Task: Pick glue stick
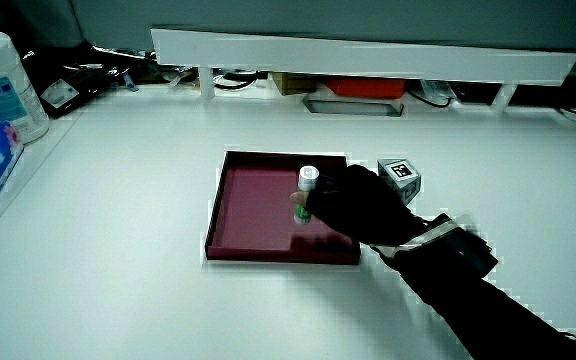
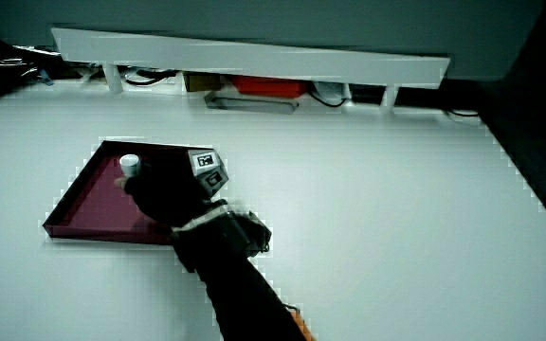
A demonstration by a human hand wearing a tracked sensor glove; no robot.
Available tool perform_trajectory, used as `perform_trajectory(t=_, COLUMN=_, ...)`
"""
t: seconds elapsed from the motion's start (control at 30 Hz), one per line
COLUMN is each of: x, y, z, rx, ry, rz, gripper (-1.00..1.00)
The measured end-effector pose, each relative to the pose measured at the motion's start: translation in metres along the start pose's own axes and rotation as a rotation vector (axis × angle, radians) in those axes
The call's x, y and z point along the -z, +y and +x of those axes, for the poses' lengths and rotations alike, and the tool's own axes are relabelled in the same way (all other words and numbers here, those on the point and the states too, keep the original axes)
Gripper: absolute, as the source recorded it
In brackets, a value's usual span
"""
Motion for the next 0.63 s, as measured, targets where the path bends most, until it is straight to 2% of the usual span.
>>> perform_trajectory(t=0.07, x=-0.004, y=0.001, z=0.000, rx=-0.075, ry=0.058, rz=-0.001, gripper=1.00)
perform_trajectory(t=0.13, x=-0.012, y=-0.004, z=-0.012, rx=-0.046, ry=0.009, rz=0.007, gripper=1.00)
perform_trajectory(t=0.17, x=-0.016, y=-0.007, z=-0.018, rx=-0.037, ry=0.007, rz=0.003, gripper=1.00)
perform_trajectory(t=0.23, x=-0.023, y=-0.010, z=-0.025, rx=-0.082, ry=0.045, rz=0.000, gripper=1.00)
perform_trajectory(t=0.27, x=-0.026, y=-0.012, z=-0.030, rx=-0.087, ry=0.048, rz=0.004, gripper=1.00)
perform_trajectory(t=0.37, x=-0.038, y=-0.019, z=-0.042, rx=-0.096, ry=0.014, rz=0.021, gripper=1.00)
perform_trajectory(t=0.47, x=-0.049, y=-0.026, z=-0.052, rx=-0.104, ry=0.010, rz=0.022, gripper=1.00)
perform_trajectory(t=0.5, x=-0.053, y=-0.028, z=-0.055, rx=-0.125, ry=0.027, rz=0.026, gripper=1.00)
perform_trajectory(t=0.53, x=-0.056, y=-0.031, z=-0.058, rx=-0.120, ry=0.031, rz=0.028, gripper=1.00)
perform_trajectory(t=0.57, x=-0.061, y=-0.033, z=-0.059, rx=-0.132, ry=0.027, rz=0.032, gripper=1.00)
perform_trajectory(t=0.63, x=-0.070, y=-0.039, z=-0.065, rx=-0.120, ry=0.000, rz=0.048, gripper=1.00)
